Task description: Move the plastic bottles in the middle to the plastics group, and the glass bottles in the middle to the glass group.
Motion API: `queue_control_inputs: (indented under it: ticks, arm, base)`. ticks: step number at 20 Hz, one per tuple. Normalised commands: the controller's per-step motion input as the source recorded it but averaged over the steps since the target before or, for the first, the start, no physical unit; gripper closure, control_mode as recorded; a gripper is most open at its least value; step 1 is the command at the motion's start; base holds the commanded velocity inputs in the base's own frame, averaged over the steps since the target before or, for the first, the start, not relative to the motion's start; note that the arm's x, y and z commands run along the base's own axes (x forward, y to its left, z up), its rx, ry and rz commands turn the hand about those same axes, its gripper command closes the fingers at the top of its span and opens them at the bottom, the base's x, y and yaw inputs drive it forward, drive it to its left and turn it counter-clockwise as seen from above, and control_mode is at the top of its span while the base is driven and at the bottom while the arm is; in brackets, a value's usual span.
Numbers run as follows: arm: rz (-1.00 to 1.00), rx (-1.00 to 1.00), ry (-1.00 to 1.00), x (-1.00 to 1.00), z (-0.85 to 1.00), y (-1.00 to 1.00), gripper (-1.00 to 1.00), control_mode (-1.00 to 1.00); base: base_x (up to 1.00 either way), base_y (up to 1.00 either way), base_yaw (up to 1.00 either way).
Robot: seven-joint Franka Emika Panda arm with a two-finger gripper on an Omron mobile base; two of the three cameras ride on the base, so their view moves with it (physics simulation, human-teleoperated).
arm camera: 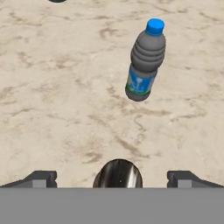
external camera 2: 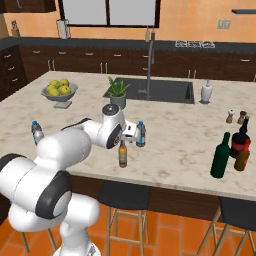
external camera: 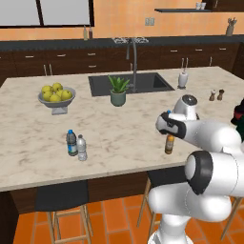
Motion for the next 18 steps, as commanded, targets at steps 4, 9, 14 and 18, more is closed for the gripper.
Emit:
queue_control_inputs:
  ticks: [4, 9, 14, 18]
  arm:
    - [0.00, 0.00, -0.03, 0.26, -0.11, -0.01, -1.00, -1.00]
    - [0.00, 0.00, 0.00, 0.10, -0.01, 0.00, 1.00, -1.00]
    - [0.00, 0.00, 0.00, 0.00, -0.02, 0.00, 1.00, -1.00]
    - [0.00, 0.00, -0.01, -0.02, 0.00, 0.00, 1.00, -1.00]
  base:
    - [0.00, 0.00, 0.00]
    - [0.00, 0.00, 0.00]
    - [0.00, 0.00, 0.00]
    - [0.00, 0.00, 0.00]
